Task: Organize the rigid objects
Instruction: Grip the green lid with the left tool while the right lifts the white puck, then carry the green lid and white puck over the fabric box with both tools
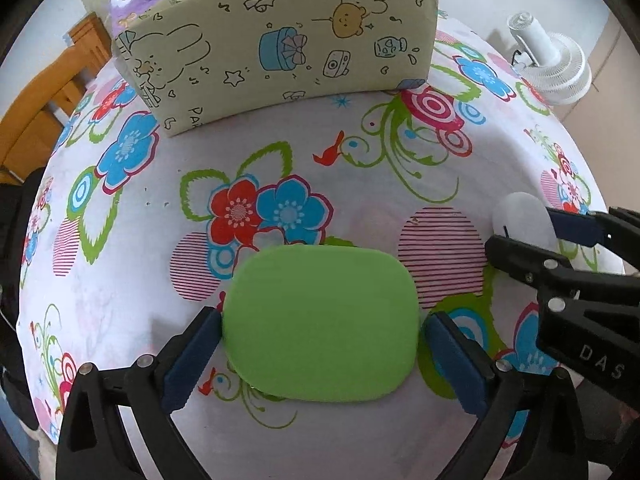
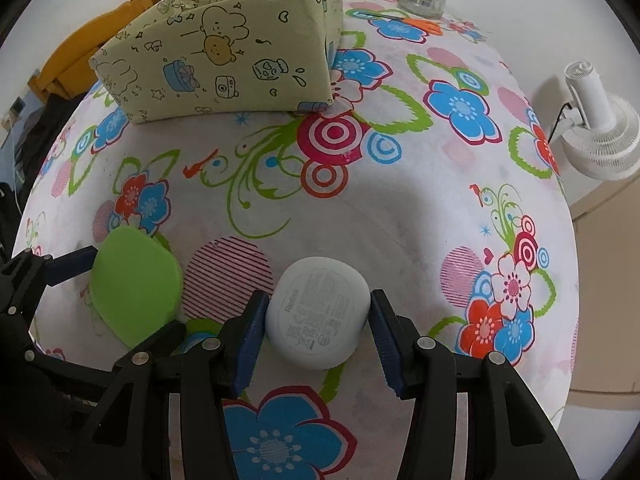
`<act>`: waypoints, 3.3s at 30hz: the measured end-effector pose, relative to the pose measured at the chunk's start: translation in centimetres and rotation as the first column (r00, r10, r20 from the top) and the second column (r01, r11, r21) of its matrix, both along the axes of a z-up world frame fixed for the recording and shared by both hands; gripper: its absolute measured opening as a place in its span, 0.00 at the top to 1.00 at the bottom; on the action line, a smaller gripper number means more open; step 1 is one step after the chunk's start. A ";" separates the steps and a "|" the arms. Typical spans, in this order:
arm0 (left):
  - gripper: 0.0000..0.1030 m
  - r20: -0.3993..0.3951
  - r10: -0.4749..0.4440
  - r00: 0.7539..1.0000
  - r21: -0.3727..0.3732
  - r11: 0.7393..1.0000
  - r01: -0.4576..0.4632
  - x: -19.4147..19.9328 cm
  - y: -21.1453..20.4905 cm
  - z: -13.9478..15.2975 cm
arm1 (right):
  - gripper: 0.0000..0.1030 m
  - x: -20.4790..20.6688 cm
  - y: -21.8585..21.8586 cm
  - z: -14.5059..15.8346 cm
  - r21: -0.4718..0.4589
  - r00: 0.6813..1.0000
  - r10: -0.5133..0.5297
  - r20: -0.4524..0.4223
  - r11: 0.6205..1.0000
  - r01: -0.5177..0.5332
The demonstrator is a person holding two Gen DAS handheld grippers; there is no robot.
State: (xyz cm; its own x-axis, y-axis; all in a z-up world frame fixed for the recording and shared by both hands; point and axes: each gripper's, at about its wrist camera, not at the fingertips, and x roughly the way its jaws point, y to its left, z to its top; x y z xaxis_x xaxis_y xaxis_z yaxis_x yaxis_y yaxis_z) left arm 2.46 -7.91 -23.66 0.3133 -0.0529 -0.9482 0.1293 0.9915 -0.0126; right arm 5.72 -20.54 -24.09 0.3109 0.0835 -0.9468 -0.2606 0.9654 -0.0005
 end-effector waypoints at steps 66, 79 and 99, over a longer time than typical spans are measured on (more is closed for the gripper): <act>0.08 0.145 -0.058 0.988 0.045 0.998 0.052 3.5 5.0 12.2 | 0.48 2.4 6.5 11.9 0.052 0.992 -0.051 0.117 0.998 0.045; 0.08 0.188 -0.061 0.980 0.018 0.998 0.059 5.8 5.6 14.5 | 0.48 4.5 6.8 14.7 0.063 0.984 -0.072 0.160 0.996 0.062; 0.08 0.184 -0.068 0.981 0.005 0.998 0.069 10.4 6.5 14.1 | 0.48 9.6 7.7 14.5 0.044 0.988 -0.065 0.141 0.997 0.059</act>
State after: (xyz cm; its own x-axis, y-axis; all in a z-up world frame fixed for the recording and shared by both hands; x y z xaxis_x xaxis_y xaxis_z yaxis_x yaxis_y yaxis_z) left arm 12.89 -1.38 -9.53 0.4780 -0.0813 -0.8746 0.1971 0.9802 0.0166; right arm 15.36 -12.81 -9.63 0.4477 0.0964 -0.8890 -0.2000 0.9798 0.0055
